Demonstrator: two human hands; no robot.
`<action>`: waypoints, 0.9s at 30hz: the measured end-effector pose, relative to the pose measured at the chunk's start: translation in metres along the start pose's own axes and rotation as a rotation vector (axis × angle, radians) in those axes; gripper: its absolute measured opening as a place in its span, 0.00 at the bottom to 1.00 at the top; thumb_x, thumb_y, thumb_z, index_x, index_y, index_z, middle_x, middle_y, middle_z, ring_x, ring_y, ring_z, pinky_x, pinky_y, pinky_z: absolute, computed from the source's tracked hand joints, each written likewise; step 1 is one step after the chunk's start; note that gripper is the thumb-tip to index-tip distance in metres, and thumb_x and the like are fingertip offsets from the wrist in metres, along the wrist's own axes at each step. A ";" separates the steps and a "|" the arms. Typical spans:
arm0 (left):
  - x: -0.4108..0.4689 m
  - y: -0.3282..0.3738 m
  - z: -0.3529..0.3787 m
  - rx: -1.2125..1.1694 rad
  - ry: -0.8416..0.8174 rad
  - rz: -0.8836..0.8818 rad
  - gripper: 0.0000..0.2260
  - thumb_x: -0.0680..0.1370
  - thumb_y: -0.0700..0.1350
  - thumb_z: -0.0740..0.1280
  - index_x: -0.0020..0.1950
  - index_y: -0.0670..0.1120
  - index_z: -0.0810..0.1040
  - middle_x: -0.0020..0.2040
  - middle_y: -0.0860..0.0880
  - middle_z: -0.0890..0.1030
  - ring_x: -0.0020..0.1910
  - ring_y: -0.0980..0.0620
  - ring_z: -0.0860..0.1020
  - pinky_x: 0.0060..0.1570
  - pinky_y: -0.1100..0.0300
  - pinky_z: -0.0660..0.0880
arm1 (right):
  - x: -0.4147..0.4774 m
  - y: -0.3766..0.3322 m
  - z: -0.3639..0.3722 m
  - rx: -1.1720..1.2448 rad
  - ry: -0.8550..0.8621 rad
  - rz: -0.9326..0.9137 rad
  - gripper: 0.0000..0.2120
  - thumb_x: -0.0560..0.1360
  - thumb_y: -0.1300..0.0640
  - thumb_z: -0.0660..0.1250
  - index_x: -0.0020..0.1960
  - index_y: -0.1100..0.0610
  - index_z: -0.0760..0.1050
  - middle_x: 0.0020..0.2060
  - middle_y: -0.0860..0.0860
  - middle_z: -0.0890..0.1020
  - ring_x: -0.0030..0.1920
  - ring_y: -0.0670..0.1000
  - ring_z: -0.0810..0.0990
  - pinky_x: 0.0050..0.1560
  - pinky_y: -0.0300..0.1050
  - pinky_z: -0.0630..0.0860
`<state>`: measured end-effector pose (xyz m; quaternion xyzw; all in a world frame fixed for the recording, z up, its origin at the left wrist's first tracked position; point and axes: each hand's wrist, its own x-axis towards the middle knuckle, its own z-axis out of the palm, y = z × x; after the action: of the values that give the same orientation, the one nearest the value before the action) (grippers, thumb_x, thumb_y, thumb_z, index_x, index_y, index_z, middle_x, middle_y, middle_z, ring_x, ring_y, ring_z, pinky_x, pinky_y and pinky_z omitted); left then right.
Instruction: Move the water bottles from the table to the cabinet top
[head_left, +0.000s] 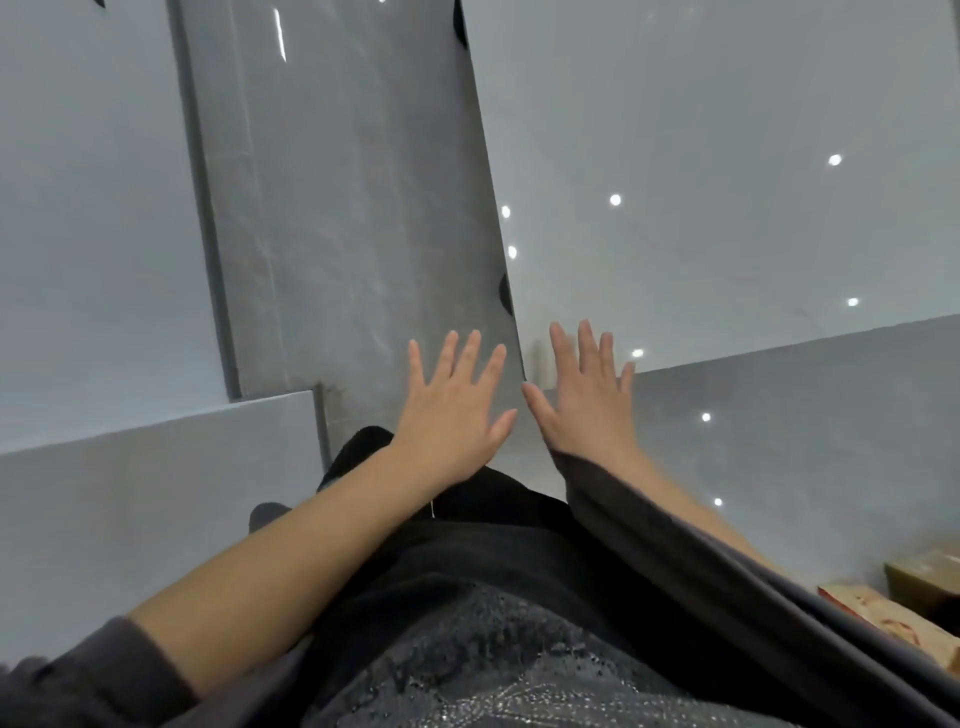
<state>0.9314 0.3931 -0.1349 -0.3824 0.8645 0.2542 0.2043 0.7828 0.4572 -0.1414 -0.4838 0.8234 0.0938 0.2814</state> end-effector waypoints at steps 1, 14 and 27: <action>0.009 -0.001 -0.006 -0.002 -0.008 0.002 0.31 0.81 0.61 0.49 0.80 0.50 0.43 0.80 0.45 0.43 0.78 0.43 0.41 0.73 0.35 0.41 | 0.007 -0.001 -0.005 -0.007 -0.007 0.006 0.35 0.80 0.40 0.53 0.80 0.50 0.42 0.79 0.56 0.45 0.79 0.61 0.42 0.75 0.66 0.45; 0.143 -0.056 -0.100 0.114 -0.057 0.310 0.31 0.81 0.61 0.48 0.80 0.48 0.47 0.80 0.43 0.48 0.79 0.44 0.44 0.73 0.35 0.43 | 0.106 -0.039 -0.063 0.079 -0.018 0.282 0.34 0.81 0.40 0.52 0.80 0.51 0.41 0.79 0.57 0.44 0.79 0.61 0.41 0.75 0.66 0.45; 0.264 -0.103 -0.215 0.420 -0.101 0.595 0.31 0.81 0.61 0.47 0.79 0.47 0.45 0.80 0.43 0.47 0.79 0.45 0.42 0.72 0.35 0.41 | 0.204 -0.094 -0.129 0.364 0.087 0.585 0.34 0.81 0.40 0.52 0.80 0.50 0.41 0.80 0.55 0.43 0.79 0.59 0.38 0.76 0.63 0.41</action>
<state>0.8116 0.0579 -0.1390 -0.0509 0.9601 0.1381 0.2376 0.7383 0.2023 -0.1374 -0.1729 0.9416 0.0015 0.2890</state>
